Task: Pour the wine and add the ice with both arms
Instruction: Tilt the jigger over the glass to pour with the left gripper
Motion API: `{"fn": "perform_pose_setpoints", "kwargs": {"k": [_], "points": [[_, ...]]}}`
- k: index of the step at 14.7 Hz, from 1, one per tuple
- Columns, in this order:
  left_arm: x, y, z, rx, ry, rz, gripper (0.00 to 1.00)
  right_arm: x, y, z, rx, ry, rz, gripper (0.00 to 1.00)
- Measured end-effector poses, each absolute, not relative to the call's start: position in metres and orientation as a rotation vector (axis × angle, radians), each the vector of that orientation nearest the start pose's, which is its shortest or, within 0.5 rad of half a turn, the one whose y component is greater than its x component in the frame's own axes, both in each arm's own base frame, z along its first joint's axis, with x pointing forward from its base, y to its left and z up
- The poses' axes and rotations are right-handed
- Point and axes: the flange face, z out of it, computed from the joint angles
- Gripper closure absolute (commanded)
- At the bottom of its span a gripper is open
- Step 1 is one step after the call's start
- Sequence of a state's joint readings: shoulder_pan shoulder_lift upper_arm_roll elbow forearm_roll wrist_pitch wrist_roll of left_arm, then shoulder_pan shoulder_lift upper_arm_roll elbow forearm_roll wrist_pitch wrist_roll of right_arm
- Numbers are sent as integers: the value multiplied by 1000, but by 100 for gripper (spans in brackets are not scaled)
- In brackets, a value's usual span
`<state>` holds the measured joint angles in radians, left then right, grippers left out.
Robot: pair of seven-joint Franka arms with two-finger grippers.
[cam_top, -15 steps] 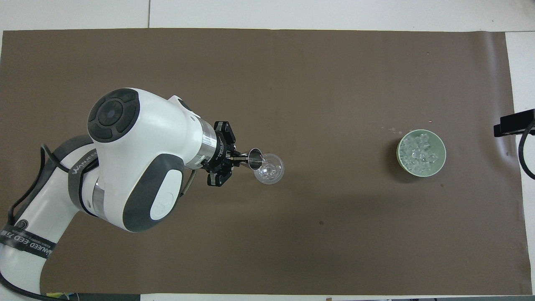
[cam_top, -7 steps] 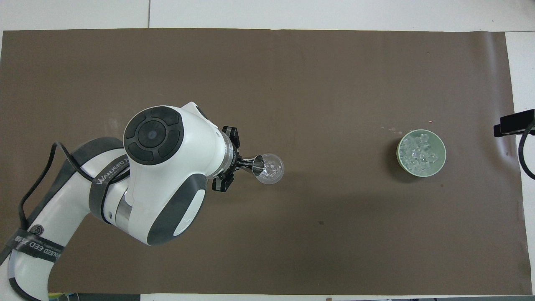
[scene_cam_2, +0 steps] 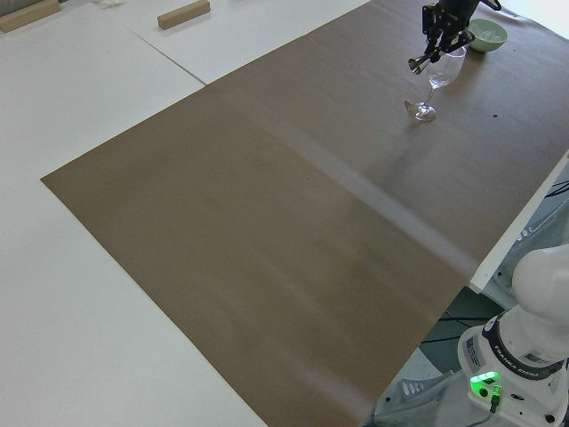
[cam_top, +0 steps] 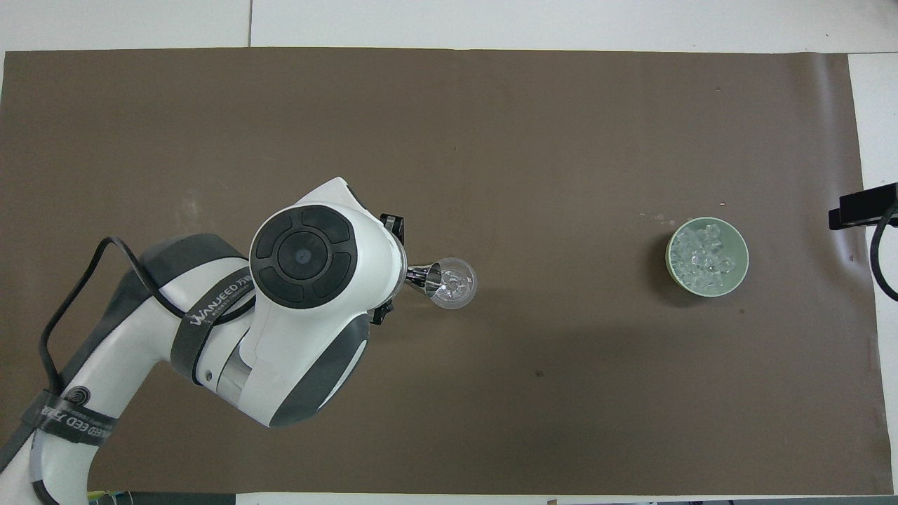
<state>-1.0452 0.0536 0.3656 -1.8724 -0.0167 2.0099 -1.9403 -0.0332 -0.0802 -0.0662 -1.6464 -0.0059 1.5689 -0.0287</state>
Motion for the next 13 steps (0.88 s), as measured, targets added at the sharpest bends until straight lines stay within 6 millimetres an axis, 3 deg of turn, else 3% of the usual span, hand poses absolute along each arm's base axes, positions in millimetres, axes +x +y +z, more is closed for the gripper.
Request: {"fn": "perform_pose_setpoints", "kwargs": {"k": [8,13], "points": [[433,-394,497,-2601,-1850,-328,100,526,-56,632,-3140,116,-3,0],[423,-407,504,-2619,-1799,-489,100,528,-49,618,-3142,28,9,0]]}}
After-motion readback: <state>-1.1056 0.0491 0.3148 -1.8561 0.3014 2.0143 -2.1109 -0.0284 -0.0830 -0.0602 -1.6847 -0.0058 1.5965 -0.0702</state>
